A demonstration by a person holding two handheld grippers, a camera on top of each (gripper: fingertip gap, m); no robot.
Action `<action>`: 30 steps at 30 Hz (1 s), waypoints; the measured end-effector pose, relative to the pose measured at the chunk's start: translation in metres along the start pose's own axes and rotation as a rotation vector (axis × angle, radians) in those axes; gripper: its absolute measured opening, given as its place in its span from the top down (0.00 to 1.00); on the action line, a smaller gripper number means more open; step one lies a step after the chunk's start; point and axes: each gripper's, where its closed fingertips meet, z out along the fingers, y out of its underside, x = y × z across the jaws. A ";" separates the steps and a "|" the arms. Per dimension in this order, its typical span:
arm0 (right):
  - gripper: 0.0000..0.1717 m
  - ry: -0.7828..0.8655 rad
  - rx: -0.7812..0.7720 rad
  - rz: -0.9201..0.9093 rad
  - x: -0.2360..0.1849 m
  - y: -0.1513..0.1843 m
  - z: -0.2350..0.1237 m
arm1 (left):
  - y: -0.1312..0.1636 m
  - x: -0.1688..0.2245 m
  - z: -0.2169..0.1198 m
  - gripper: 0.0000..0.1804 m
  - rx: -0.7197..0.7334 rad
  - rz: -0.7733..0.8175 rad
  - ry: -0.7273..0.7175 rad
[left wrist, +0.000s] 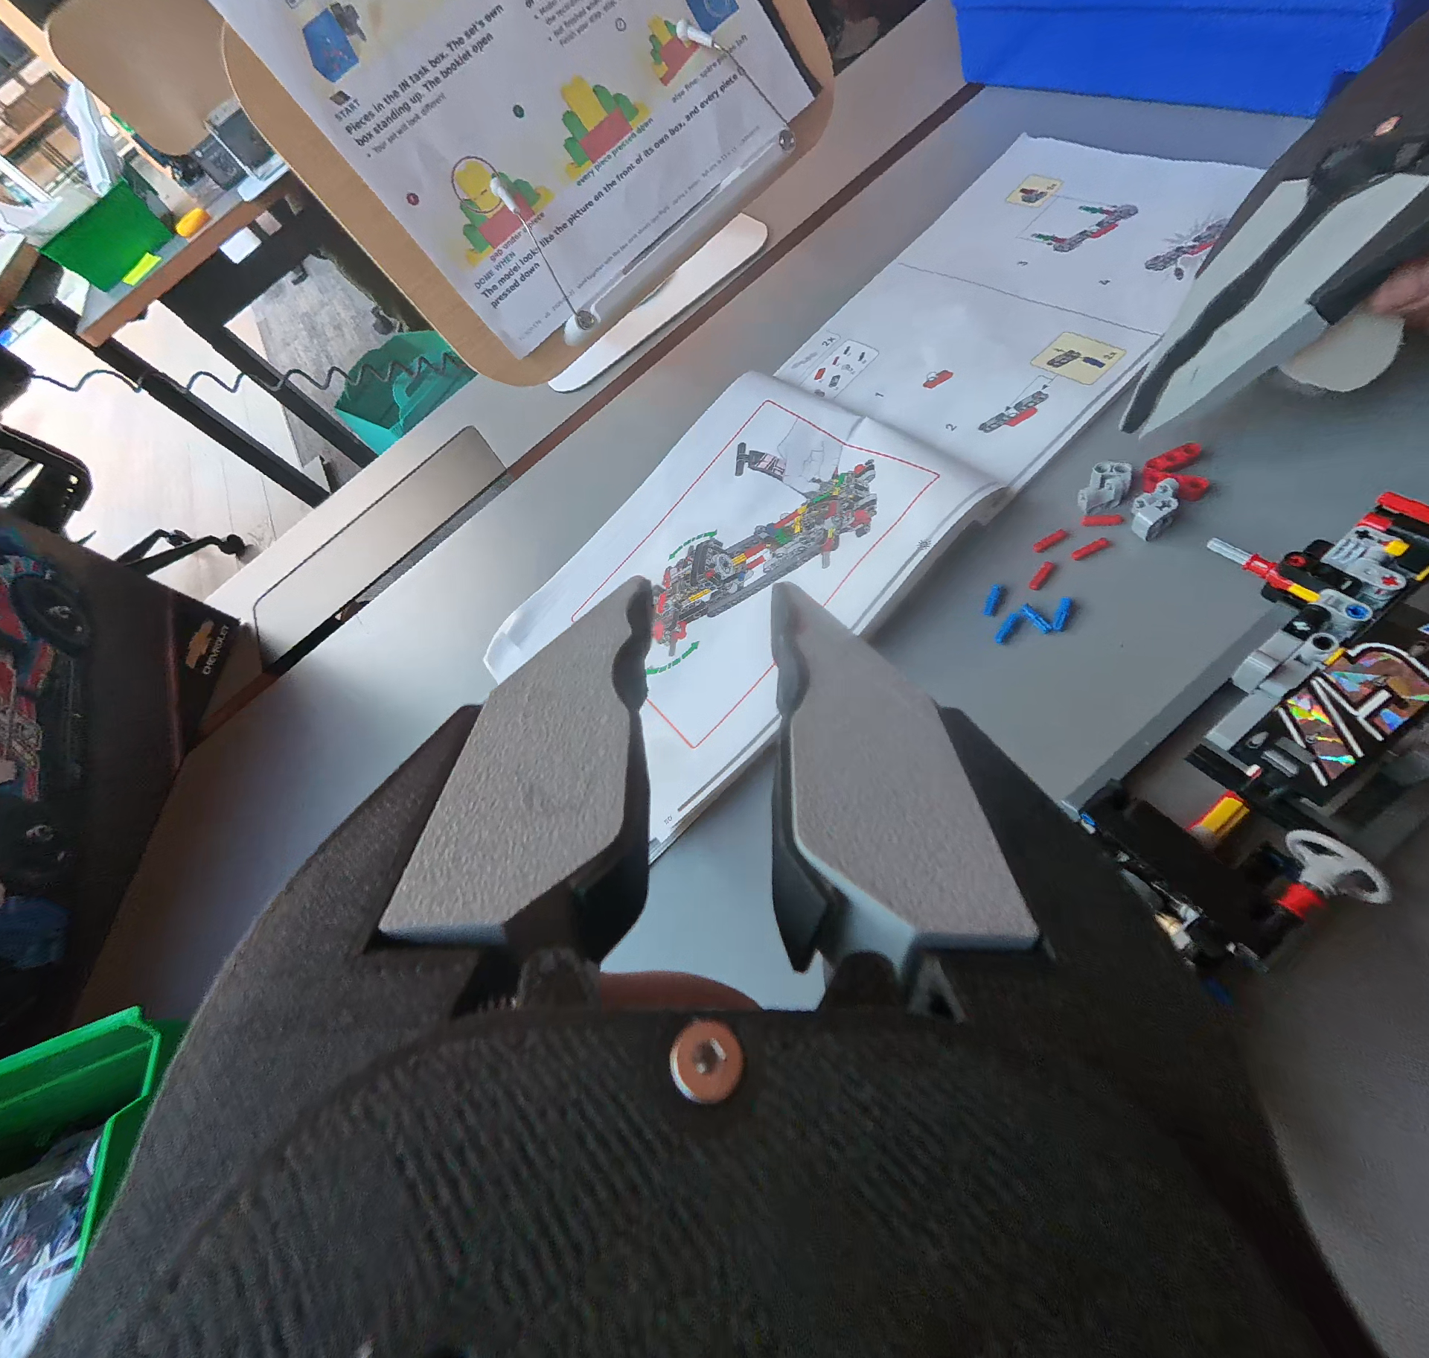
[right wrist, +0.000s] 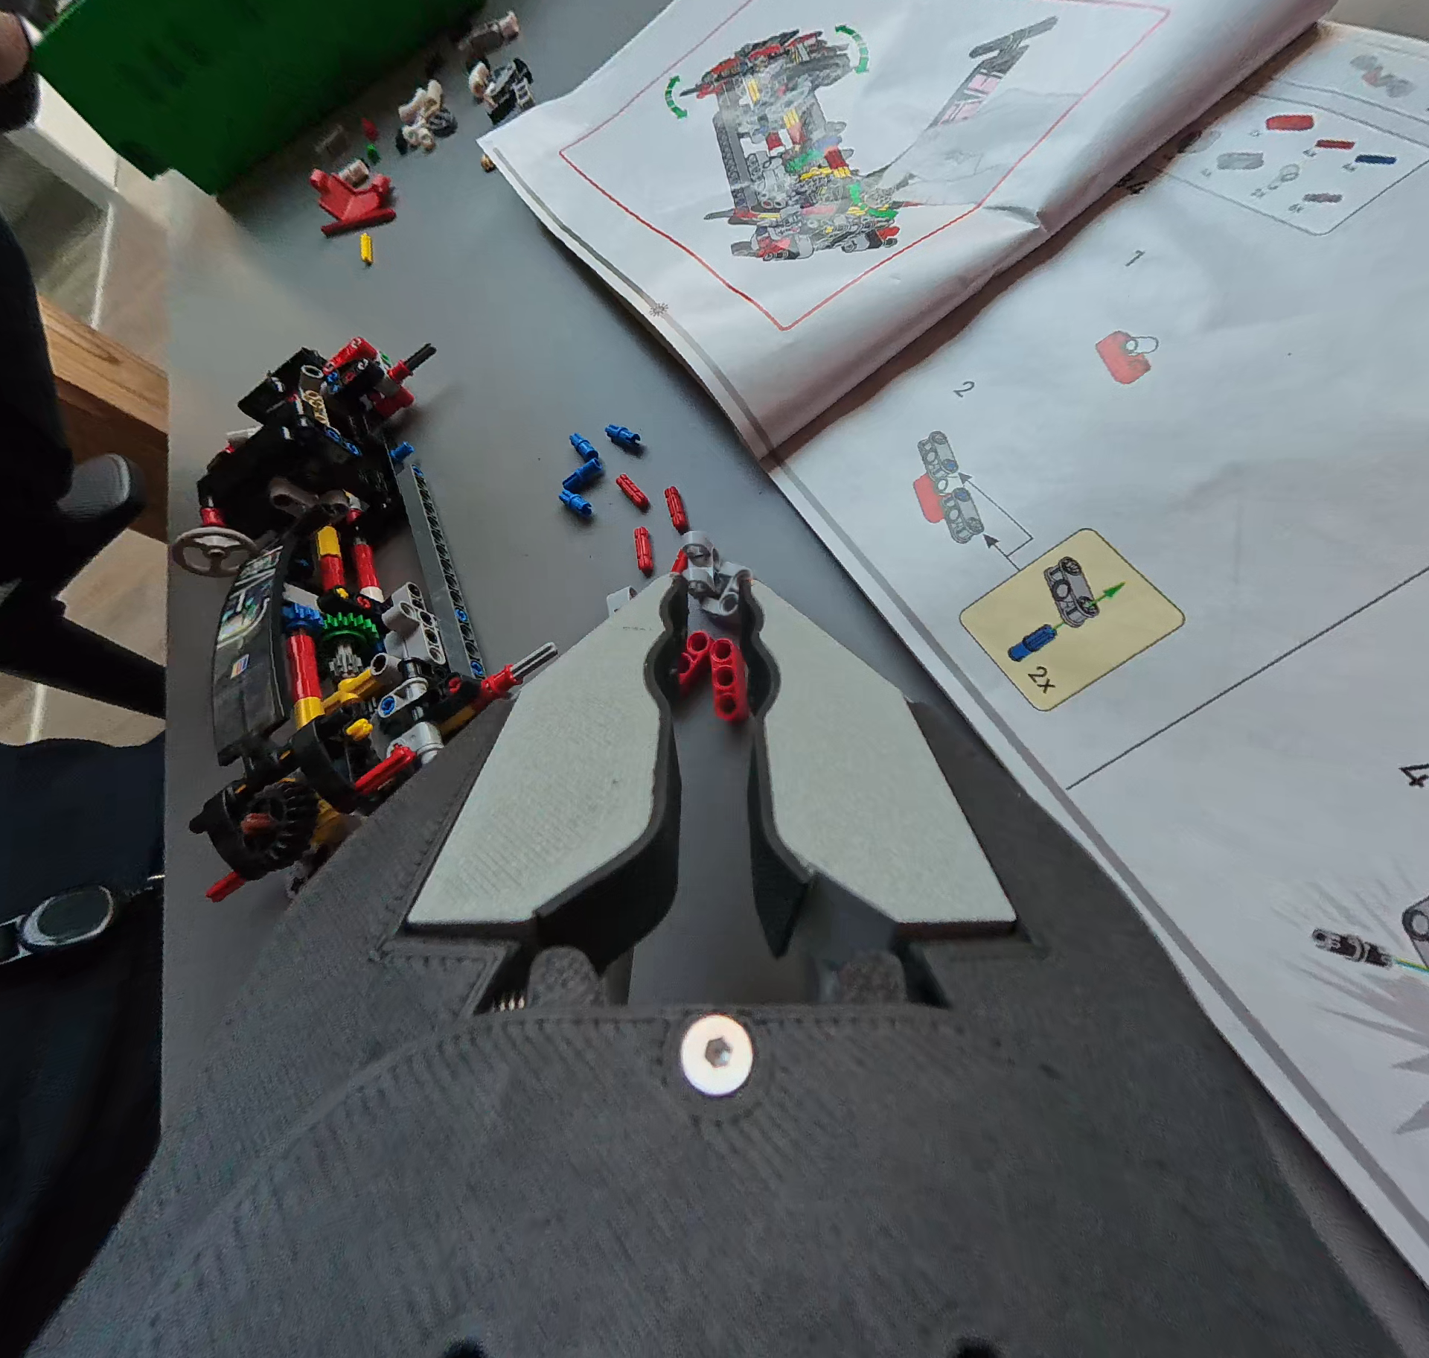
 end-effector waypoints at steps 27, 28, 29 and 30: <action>0.98 0.128 0.249 -0.044 0.021 -0.036 -0.032 | 0.028 -0.101 -0.037 0.85 0.048 -0.245 -0.204; 0.98 0.130 0.247 -0.046 0.021 -0.035 -0.032 | 0.030 -0.105 -0.037 0.85 0.049 -0.261 -0.209; 0.98 0.131 0.246 -0.047 0.021 -0.035 -0.031 | 0.032 -0.109 -0.038 0.85 0.050 -0.274 -0.219; 0.98 0.133 0.244 -0.049 0.021 -0.035 -0.031 | 0.035 -0.114 -0.038 0.85 0.050 -0.285 -0.233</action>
